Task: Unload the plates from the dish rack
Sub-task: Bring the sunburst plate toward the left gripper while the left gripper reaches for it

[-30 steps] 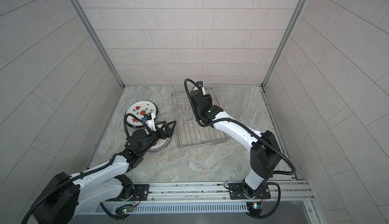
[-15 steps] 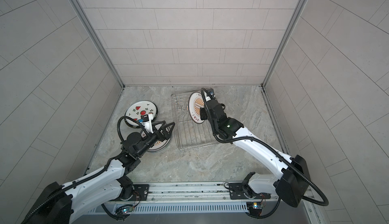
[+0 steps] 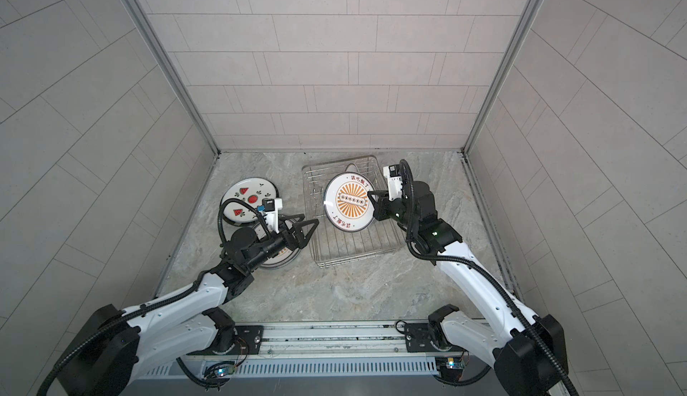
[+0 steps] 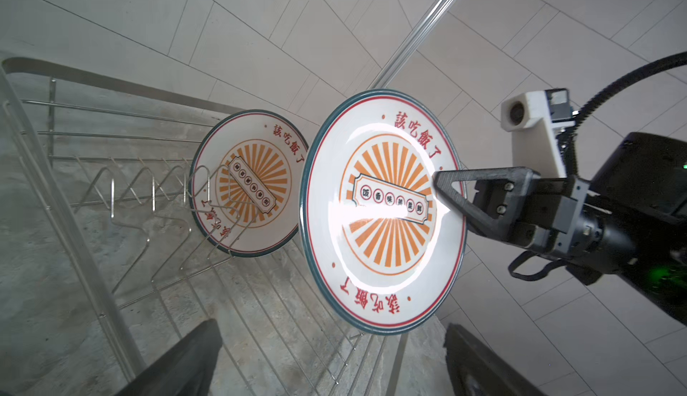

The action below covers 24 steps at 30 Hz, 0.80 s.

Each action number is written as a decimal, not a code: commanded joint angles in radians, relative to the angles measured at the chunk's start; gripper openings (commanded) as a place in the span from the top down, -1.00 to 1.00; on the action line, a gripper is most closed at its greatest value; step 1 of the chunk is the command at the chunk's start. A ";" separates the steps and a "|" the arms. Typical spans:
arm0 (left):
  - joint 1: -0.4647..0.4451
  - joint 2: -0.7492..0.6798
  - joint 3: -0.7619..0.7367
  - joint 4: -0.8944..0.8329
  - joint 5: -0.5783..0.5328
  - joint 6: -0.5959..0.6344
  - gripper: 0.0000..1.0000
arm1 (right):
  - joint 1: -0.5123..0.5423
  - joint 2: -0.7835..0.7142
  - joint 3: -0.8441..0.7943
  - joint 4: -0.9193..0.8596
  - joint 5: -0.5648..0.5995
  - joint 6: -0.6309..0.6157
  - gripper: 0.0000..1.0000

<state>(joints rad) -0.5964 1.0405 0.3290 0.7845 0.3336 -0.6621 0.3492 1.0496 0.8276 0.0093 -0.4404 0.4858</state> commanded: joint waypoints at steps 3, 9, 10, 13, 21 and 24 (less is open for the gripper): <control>-0.005 -0.004 0.003 0.151 0.062 -0.039 -1.00 | -0.065 -0.011 -0.026 0.197 -0.219 0.098 0.92; -0.005 -0.056 -0.023 0.151 0.073 -0.026 -1.00 | -0.065 -0.008 -0.054 0.276 -0.284 0.117 0.92; -0.006 -0.069 -0.029 0.151 0.079 -0.022 -1.00 | -0.066 -0.011 -0.060 0.291 -0.289 0.119 0.92; -0.005 -0.108 -0.042 0.147 0.077 -0.005 -1.00 | -0.066 -0.016 -0.078 0.317 -0.297 0.109 0.93; -0.006 -0.114 -0.041 0.124 0.083 0.004 -1.00 | -0.060 -0.011 -0.107 0.369 -0.317 0.087 0.93; -0.006 -0.085 -0.041 0.153 0.084 0.003 -1.00 | -0.041 -0.026 -0.113 0.370 -0.321 0.062 0.93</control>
<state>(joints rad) -0.5976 0.9401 0.2909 0.8883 0.4019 -0.6750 0.2920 1.0527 0.7136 0.2901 -0.7300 0.5713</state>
